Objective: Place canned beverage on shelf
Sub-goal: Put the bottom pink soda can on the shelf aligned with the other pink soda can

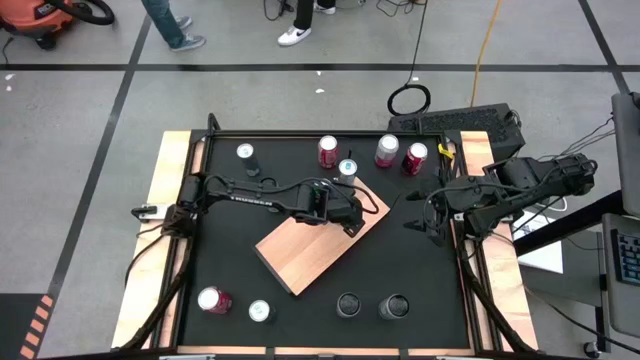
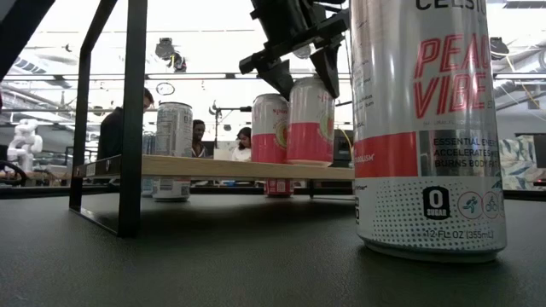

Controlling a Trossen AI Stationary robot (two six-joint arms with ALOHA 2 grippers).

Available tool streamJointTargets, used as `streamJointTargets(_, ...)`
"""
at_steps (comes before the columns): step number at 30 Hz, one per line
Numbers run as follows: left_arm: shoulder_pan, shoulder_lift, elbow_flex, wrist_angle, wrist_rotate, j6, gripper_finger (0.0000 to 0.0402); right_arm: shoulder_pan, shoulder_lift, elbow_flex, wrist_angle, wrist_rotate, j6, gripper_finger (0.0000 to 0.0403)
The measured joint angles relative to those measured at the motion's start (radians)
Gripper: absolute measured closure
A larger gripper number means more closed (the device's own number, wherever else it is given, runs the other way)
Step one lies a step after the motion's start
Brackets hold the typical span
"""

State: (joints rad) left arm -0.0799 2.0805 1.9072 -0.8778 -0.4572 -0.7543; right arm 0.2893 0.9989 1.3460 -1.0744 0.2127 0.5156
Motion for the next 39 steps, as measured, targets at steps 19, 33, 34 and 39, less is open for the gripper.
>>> streamJointTargets(19, 0.000, 0.016, 0.002, 0.006, -0.006, 0.001, 0.0113, 0.000, 0.000, 0.000, 0.000, -0.003, 0.004, 0.0060)
streamJointTargets(33, 0.000, 0.016, 0.002, 0.001, -0.011, 0.000, 0.0032, 0.000, 0.000, 0.000, 0.000, -0.003, 0.004, 0.0060)
streamJointTargets(34, 0.000, 0.016, 0.002, 0.001, -0.011, 0.001, 0.0031, 0.000, 0.000, 0.000, 0.000, -0.003, 0.004, 0.0060)
streamJointTargets(39, -0.002, 0.002, 0.002, 0.001, -0.010, -0.007, 0.0029, 0.000, 0.000, 0.000, 0.000, -0.003, 0.004, 0.0060)
